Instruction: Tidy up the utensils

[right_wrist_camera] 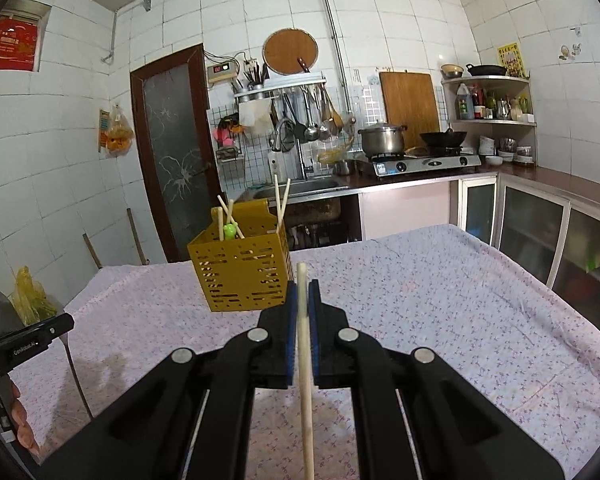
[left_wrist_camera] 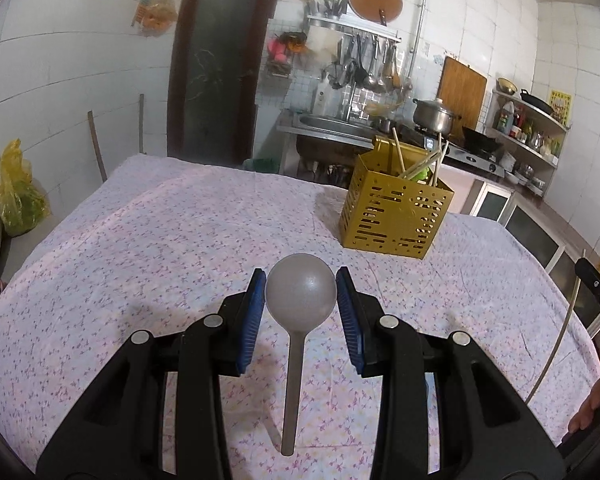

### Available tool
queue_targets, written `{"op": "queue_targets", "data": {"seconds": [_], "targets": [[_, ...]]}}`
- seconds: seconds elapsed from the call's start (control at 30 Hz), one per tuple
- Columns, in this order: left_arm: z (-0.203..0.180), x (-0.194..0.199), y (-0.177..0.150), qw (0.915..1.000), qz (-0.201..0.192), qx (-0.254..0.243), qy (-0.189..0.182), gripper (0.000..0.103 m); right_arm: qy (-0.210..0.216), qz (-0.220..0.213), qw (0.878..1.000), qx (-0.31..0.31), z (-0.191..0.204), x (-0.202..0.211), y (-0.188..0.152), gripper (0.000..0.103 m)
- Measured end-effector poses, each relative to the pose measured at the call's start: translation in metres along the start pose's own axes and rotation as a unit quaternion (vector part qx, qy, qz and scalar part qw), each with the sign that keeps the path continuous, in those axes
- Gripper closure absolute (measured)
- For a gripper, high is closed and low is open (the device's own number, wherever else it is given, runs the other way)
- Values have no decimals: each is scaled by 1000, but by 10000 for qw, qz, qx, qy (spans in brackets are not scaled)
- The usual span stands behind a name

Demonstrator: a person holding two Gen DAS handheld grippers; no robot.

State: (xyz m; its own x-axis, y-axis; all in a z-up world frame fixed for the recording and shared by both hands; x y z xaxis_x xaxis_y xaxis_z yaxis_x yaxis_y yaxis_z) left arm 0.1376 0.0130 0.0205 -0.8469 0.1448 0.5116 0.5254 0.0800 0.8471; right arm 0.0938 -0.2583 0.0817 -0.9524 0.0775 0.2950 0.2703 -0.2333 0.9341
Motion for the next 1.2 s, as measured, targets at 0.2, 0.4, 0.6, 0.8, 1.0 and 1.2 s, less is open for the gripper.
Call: {"op": "queue_targets", "data": {"seconds": [0.2,0.4,0.6,0.8,1.0,1.2], "targets": [[-1,11,1,9998,-171,-20,56,68,70,-185,9998,97,6,16,4,97],[-3,22,11,9991,-413,-42,125,68,120,-325,9992,177,9,24,16,97],[-4,29,24,9981,-582,-102,171,68,135,-505,9983,256,15,28,29,97],[-5,32,39,9974,-689,-126,190,68,191,-548,9978,305,22,22,37,97],[-4,29,47,9971,-717,-151,199,68,165,-405,9985,320,21,9,38,97],[-2,10,47,9983,-518,-165,207,68,-52,344,9992,208,4,-25,18,97]]}}
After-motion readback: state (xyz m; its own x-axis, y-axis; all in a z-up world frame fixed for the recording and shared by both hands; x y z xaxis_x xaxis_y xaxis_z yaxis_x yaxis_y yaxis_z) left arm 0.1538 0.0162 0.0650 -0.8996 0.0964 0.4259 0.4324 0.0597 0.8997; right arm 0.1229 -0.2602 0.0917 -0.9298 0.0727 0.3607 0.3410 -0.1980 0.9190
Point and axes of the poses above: each gripper's, at about its wrist camera, not at the fingertips, and x roughly against the way its jaws point, z to its left, y to its top, the point moved 5 cm from there along -x, roughly the way its jaws point, and after that the axes turned 2 degrees about -x, right-handed, at the moved point
